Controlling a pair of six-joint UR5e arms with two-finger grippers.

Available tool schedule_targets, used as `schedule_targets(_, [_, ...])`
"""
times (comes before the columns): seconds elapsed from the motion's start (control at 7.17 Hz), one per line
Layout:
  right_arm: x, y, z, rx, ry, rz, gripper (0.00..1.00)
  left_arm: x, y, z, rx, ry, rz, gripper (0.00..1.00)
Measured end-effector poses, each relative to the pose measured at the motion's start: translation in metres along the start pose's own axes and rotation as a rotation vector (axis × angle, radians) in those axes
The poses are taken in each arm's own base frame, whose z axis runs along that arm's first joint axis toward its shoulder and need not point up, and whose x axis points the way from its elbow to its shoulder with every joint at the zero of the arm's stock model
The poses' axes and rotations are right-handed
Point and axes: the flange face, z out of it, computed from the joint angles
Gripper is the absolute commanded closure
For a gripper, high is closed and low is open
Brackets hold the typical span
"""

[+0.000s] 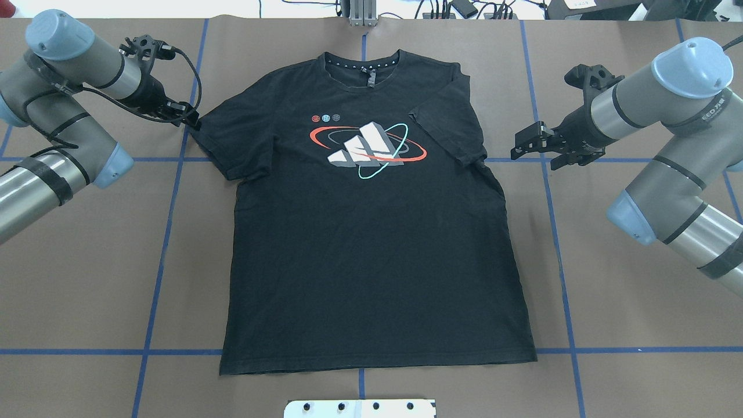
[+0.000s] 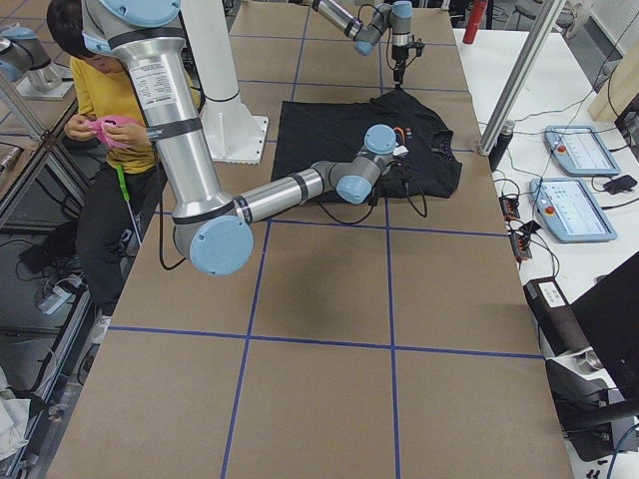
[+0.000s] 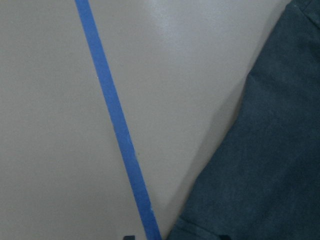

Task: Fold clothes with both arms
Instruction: 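Grasp the other sleeve with the left gripper and fold it inward over the shirt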

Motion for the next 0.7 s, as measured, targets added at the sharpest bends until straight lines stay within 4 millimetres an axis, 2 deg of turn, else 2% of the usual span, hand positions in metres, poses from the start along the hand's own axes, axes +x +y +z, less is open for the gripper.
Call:
schedule_targets(0.28, [0.0008, -0.0004, 0.0013, 0.005, 0.005, 0.001, 0.00, -0.0004, -0.0014, 0.0034, 0.001, 0.000, 0.001, 0.56])
schedule_targets(0.42, [0.0008, -0.0006, 0.0014, 0.007, 0.006, 0.000, 0.00, -0.0008, -0.0013, 0.0042, 0.001, 0.000, 0.001, 0.82])
schedule_targets(0.56, [0.0005, -0.0006, 0.0014, 0.008, 0.006, 0.000, 0.00, -0.0008, -0.0013, 0.0045, 0.001, 0.000, 0.001, 1.00])
schedule_targets(0.7, [0.0003, -0.0005, 0.0013, 0.009, 0.006, 0.000, 0.00, -0.0008, -0.0013, 0.0045, 0.001, 0.001, 0.001, 1.00])
